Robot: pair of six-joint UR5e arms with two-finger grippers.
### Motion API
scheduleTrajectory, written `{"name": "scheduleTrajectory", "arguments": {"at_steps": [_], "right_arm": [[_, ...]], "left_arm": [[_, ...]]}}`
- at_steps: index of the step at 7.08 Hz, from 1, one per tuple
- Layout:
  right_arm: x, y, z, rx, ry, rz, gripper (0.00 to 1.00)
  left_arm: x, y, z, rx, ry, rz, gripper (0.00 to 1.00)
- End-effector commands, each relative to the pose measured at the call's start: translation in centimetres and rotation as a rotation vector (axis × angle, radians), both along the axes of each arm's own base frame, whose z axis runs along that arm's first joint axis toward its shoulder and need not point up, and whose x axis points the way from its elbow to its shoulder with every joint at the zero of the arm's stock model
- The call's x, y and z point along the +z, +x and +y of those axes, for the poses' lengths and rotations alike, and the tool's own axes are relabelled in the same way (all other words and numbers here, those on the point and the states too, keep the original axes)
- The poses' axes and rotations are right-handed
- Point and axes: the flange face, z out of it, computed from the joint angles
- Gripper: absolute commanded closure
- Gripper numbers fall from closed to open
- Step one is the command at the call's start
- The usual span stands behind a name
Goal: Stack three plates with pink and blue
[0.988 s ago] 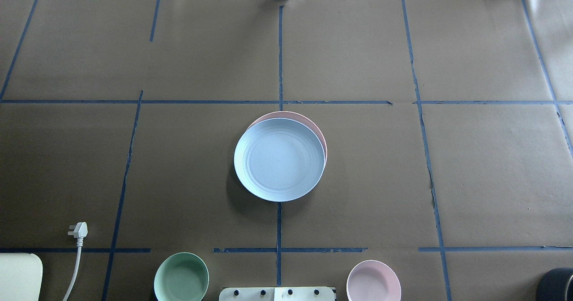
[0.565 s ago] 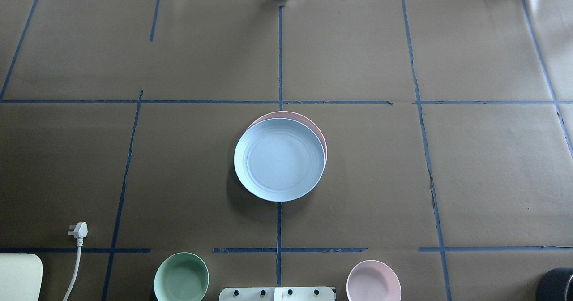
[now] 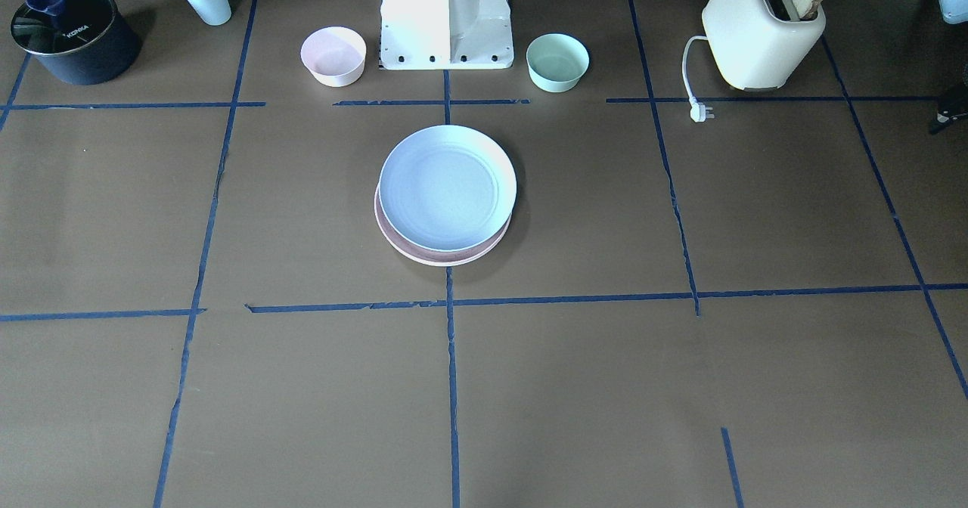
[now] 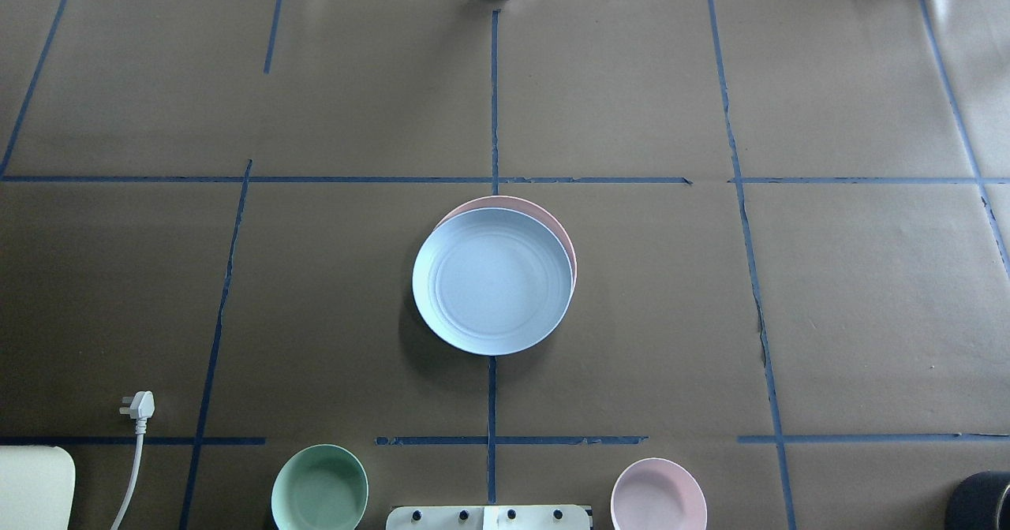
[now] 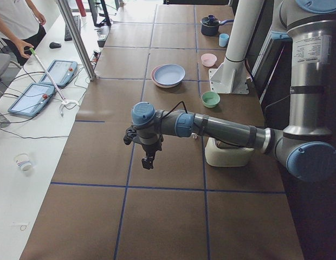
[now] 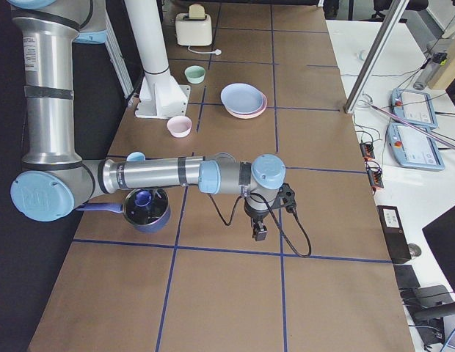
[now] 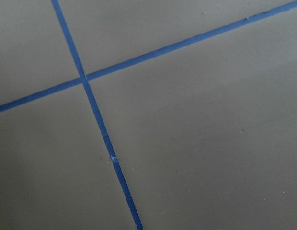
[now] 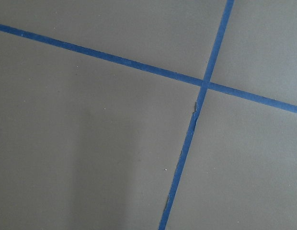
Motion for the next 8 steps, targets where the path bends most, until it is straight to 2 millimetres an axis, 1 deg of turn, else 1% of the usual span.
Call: {"name": "scheduleTrajectory", "arguments": {"at_steps": [1,2,3,4,6,7,8], "right_arm": [[-0.1,0.0,0.1,0.0,0.001,0.0,0.0],[0.0,0.0,0.2,0.001,0.0,0.0,0.0],[0.1,0.0,0.3,0.005,-0.007,0.0,0.0],[0.0,0.0,0.4,0.008,-0.007,0.0,0.0],[0.1,0.0,0.6,0.008,-0.008,-0.003,0.0],[0.3,0.0,0.6,0.008,-0.01,-0.003,0.0],[0.2,0.0,0.6,0.008,-0.007,-0.004,0.0]], "left_arm": [[2.7,-2.6,0.4,-0.075,-0.083,0.11,0.0],[3.0,-2.6,0.4,-0.079,-0.092,0.141,0.0],[3.1,-2.8,0.4,-0.079,-0.085,0.106,0.0],[3.9,-3.0,0.5,-0.083,-0.108,0.083,0.0],[3.8,-3.3,0.9,-0.091,-0.096,0.055,0.0],[4.1,-3.7,0.5,-0.092,-0.087,0.0,0.0],[4.7,-3.7,0.7,-0.095,-0.101,-0.006,0.0]]}}
